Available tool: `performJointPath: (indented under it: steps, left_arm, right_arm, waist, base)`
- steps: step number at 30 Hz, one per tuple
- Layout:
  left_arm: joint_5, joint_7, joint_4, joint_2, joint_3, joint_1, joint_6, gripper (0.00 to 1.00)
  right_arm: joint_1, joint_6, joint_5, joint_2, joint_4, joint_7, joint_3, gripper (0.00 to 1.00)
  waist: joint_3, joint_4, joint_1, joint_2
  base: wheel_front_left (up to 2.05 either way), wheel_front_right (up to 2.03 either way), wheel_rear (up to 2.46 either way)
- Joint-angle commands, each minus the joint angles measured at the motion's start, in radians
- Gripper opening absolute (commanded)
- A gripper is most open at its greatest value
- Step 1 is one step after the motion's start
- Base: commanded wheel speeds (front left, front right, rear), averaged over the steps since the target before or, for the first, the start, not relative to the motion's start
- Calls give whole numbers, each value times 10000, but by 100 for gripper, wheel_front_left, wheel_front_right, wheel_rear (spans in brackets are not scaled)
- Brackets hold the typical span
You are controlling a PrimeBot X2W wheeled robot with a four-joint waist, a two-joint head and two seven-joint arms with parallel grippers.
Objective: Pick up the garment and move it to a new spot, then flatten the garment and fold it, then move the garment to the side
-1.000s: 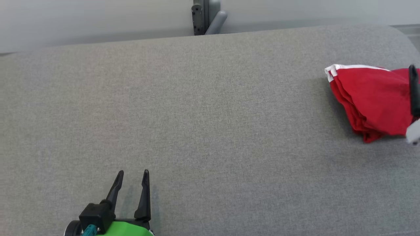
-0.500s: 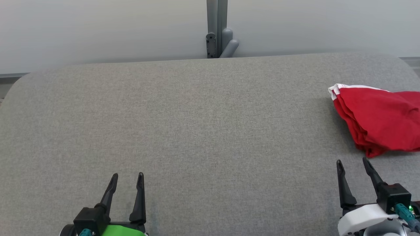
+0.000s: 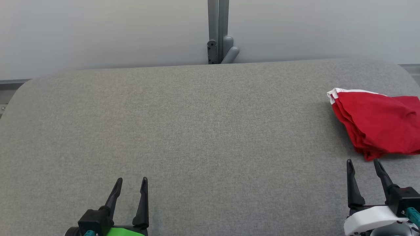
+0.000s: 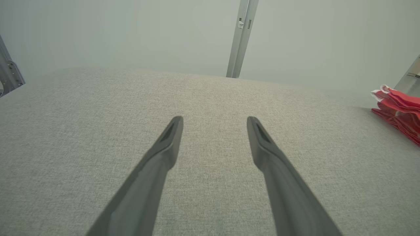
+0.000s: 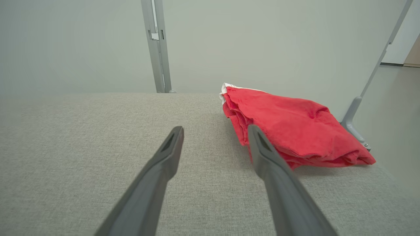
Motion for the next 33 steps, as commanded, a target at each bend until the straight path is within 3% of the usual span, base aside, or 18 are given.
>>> performJointPath:
  steps: [1, 20, 21, 29, 30, 33]
  left_arm:
    - [34, -27, 43, 28, 22, -3, -22, 100]
    - [-210, -26, 197, 28, -143, -43, 58, 100]
    - [-137, -2, 199, 0, -128, -14, 46, 100]
    - [-134, -4, 194, 2, -132, -30, 46, 100]
    - [-135, 15, 345, -8, -128, 63, 46, 0]
    - [-146, 61, 598, -13, -132, 110, 46, 0]
  right_arm:
    - [-121, -14, -130, -16, 66, -21, -48, 100]
    - [-319, -14, -162, -18, 392, -24, 165, 100]
    - [-276, 2, -184, 9, 370, 2, 165, 100]
    - [-300, 1, -195, 5, 353, 0, 177, 100]
    - [-142, 4, -185, 67, 520, 13, 192, 0]
    - [-92, 4, -175, 117, 795, 20, 191, 0]
  waist:
    - [6, 7, 0, 108]
    - [-63, 119, 0, 108]
    - [-64, 118, 0, 1]
    - [-57, 99, 0, 8]
    - [-57, 99, 0, 0]
    - [-58, 98, 0, 0]
  base:
    - [0, 0, 0]
    - [0, 0, 0]
    - [0, 0, 0]
    - [0, 0, 0]
    - [0, 0, 0]
    - [0, 0, 0]
